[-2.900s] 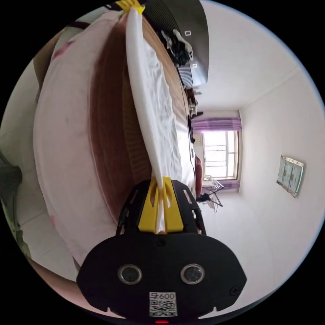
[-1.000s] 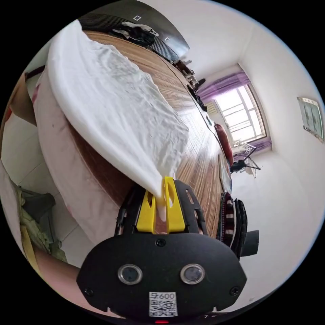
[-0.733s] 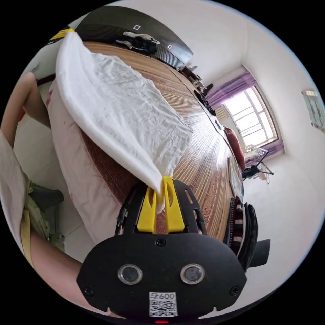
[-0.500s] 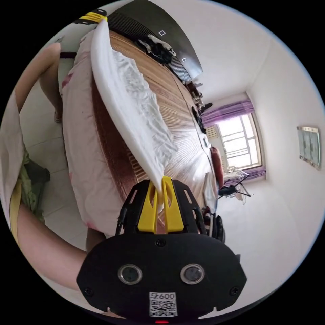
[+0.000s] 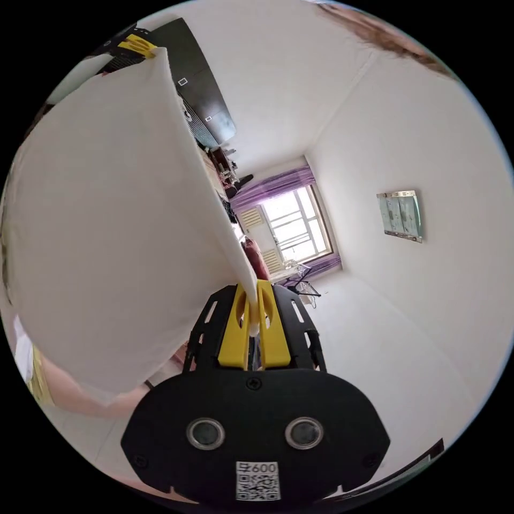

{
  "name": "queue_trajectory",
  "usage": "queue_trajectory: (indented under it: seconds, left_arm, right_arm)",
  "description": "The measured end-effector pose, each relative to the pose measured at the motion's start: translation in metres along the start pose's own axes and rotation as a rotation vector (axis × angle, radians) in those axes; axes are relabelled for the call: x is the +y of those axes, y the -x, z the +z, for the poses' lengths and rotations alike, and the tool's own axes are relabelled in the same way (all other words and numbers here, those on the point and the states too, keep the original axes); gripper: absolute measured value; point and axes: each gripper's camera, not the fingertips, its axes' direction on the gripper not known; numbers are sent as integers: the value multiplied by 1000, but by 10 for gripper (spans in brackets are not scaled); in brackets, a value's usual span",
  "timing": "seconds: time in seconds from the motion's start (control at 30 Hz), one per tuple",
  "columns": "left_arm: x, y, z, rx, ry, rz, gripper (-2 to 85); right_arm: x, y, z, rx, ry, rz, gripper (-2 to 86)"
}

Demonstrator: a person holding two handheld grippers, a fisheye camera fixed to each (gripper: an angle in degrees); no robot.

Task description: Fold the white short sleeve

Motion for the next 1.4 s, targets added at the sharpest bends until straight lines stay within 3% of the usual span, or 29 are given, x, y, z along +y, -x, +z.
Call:
queue_trajectory:
  seconds: [0.17,0.33,0.6,0.8,0.97,1.13,1.23,1.33,1.4]
  left_arm:
    - [-39,15,50,31,-73,-111,23]
    - [-57,41,64,160,-86,-199,21]
    - [-40,20,-5,158,16,-72,21]
    - [-51,48,-44,148,74,-104,21]
    - [-70,21,21,227,110,-89,21]
    - [-97,-41,170,383,137,-54,19]
    - [-101,-106,285,537,164,-172,19]
    - [-95,-186,374,681,296,-119,18]
    - [-95,-215,396,625,275,-71,16]
  right_arm:
    - [-10,-25,62,59,3,37,-8]
    - [0,-81,66,-141,-17,167,-8]
    - [12,-79,-11,-59,42,-42,-8]
    - [11,-148,-27,-323,120,53,-8]
    - [-12,-162,48,-382,128,37,-8]
    - [-63,-135,233,-543,287,-133,-8]
    - [-81,-99,358,-697,383,-158,-8]
    - [-81,-90,440,-824,433,24,-8]
    - [-78,-99,464,-832,412,109,-8]
